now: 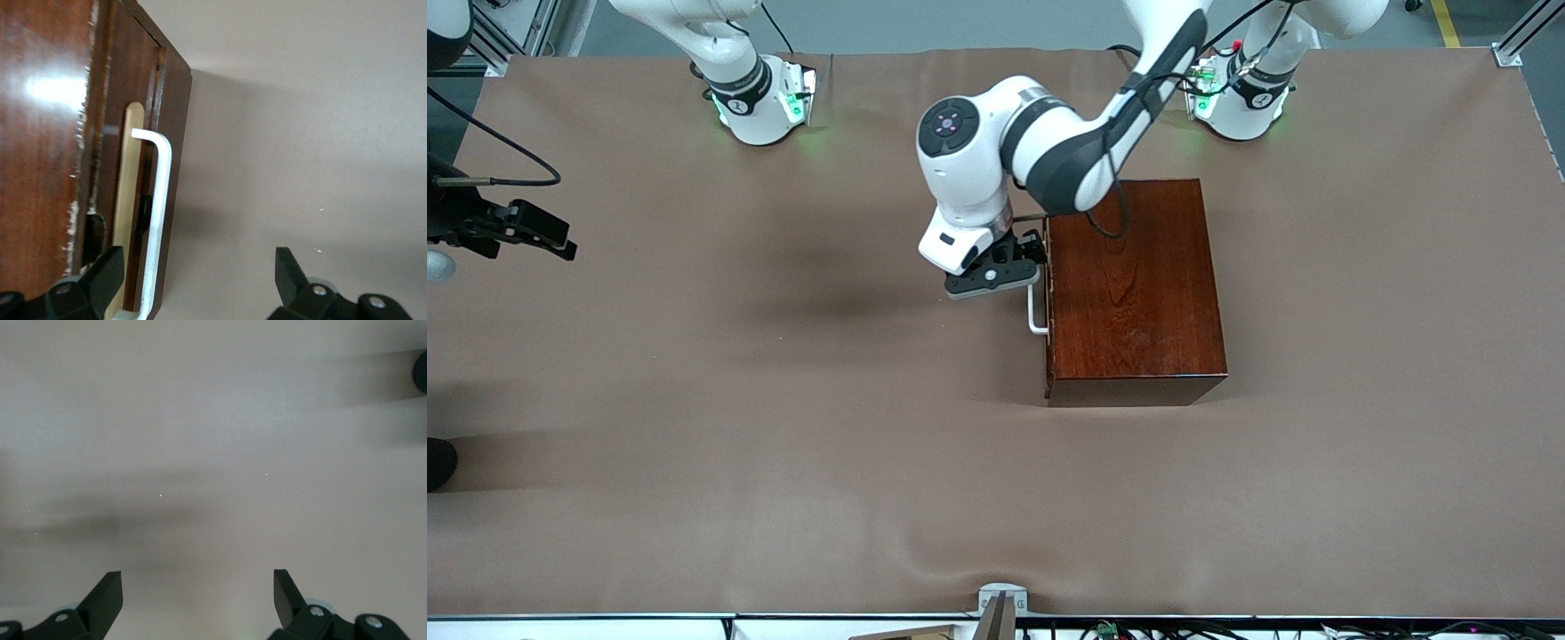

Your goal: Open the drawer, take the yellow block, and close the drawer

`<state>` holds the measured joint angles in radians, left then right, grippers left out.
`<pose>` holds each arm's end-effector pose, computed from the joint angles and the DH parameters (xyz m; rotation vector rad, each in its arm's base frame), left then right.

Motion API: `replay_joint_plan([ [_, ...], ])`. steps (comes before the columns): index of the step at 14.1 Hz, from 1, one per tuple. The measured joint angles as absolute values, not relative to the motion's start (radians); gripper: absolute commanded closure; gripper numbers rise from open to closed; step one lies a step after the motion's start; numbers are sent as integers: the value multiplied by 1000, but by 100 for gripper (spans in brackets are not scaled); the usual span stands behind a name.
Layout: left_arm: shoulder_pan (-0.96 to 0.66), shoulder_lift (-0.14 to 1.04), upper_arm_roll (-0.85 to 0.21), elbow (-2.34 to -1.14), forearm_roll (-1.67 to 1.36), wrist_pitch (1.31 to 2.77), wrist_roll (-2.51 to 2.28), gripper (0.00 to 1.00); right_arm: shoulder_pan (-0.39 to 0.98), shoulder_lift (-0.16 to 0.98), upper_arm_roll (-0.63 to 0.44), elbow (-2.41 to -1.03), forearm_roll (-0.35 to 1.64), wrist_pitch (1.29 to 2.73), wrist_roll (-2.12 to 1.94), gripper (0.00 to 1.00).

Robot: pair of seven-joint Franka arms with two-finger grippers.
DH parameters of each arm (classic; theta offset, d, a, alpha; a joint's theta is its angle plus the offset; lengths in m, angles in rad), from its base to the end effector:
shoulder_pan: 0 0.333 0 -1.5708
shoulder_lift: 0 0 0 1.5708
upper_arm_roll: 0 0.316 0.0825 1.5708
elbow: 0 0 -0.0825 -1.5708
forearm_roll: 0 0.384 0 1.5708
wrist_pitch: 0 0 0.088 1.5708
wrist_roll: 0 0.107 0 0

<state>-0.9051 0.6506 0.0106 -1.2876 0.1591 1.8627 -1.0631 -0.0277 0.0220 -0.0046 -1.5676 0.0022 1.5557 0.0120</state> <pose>0.4620 -0.5589 0.3612 -2.9836 -0.1718 -0.1323 0.5590 -0.0178 0.6125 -3.1379 0.0695 0.0532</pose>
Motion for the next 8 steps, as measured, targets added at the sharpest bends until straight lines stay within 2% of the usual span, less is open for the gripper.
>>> replay_joint_plan([
  [8, -924, 683, 30, -1287, 174, 1866, -1063, 0, -28, 22, -5, -1568, 2, 1555, 12, 0],
])
